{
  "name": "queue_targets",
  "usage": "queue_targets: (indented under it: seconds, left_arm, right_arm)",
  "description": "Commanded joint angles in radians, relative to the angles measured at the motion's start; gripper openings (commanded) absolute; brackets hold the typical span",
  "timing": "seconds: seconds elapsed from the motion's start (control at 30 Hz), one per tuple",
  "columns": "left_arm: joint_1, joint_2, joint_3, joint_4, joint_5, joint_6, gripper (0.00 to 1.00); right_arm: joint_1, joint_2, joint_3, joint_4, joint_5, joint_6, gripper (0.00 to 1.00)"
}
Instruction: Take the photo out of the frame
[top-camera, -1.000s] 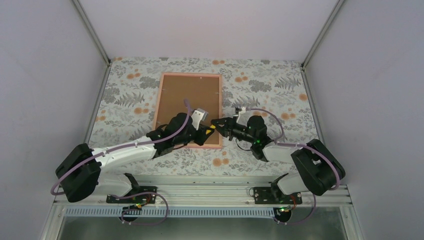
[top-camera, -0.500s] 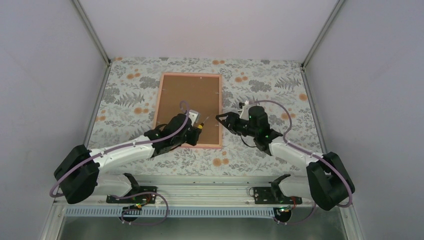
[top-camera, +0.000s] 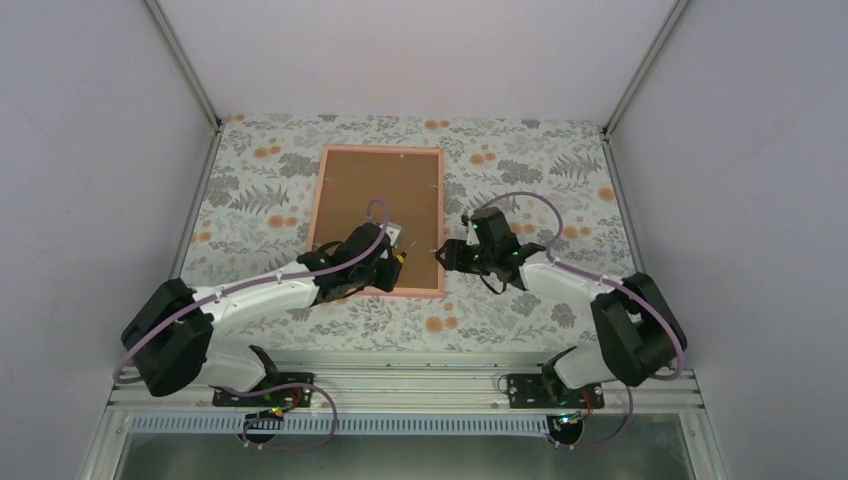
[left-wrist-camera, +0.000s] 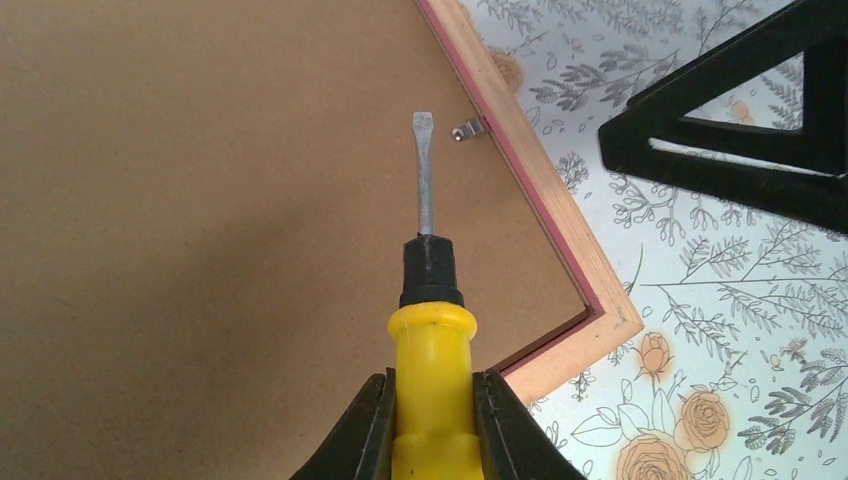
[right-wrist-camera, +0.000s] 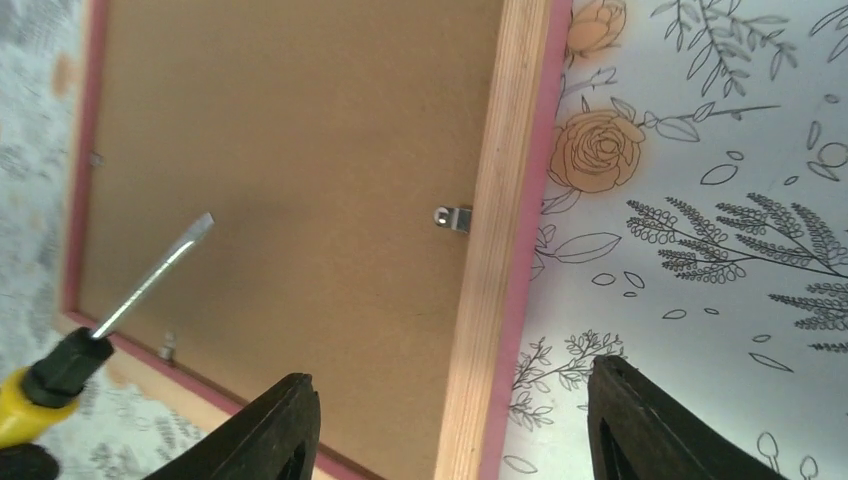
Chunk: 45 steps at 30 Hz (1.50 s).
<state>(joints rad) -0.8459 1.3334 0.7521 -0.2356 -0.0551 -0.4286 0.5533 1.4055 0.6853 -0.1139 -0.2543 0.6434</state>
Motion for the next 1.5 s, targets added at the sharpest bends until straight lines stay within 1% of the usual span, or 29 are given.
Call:
queue_targets:
  seconds: [0.0, 0.27, 0.43, 0.6, 0.67, 0.83, 0.97, 1.1, 1.23, 1.37, 1.43, 1.47]
  left_arm:
    - [0.013, 0.049, 0.043, -0.024, 0.047, -0.012, 0.02]
    - [0.033, 0.074, 0.035, 0.0, 0.096, -0.023, 0.02]
    - [0.048, 0.093, 0.034, 0.0, 0.12, -0.032, 0.02]
    - [0.053, 0.097, 0.024, 0.005, 0.133, -0.035, 0.02]
    - [0.054, 0.097, 0.02, 0.007, 0.137, -0.037, 0.02]
    - [0.056, 0.095, 0.012, 0.015, 0.159, -0.041, 0.02]
    - [0.056, 0.084, 0.002, 0.019, 0.172, -0.043, 0.02]
    - [0.056, 0.074, -0.014, 0.034, 0.195, -0.044, 0.02]
    - [0.056, 0.081, -0.025, 0.06, 0.228, -0.045, 0.02]
    - [0.056, 0.106, -0.028, 0.088, 0.262, -0.056, 0.02]
    - [0.056, 0.116, -0.027, 0.102, 0.268, -0.061, 0.02]
    - [0.056, 0.123, -0.024, 0.107, 0.268, -0.065, 0.02]
  right_arm:
    - [0.027, 0.079, 0.058, -0.032, 0.071, -0.089, 0.58]
    - [0.051, 0.184, 0.097, -0.008, 0.099, -0.108, 0.56]
    - [0.065, 0.226, 0.112, -0.005, 0.107, -0.122, 0.51]
    - [0.081, 0.251, 0.129, -0.016, 0.135, -0.129, 0.42]
    - [0.087, 0.29, 0.133, -0.02, 0.148, -0.132, 0.4]
    - [0.089, 0.322, 0.142, -0.03, 0.166, -0.151, 0.26]
    - [0.092, 0.321, 0.141, -0.043, 0.167, -0.179, 0.16]
    - [0.095, 0.293, 0.123, -0.032, 0.142, -0.214, 0.09]
    - [0.097, 0.269, 0.112, -0.019, 0.123, -0.246, 0.07]
    - [0.1, 0.266, 0.106, -0.007, 0.1, -0.258, 0.09]
    - [0.102, 0.266, 0.101, 0.004, 0.086, -0.257, 0.12]
    - [0.104, 0.266, 0.1, 0.003, 0.086, -0.255, 0.16]
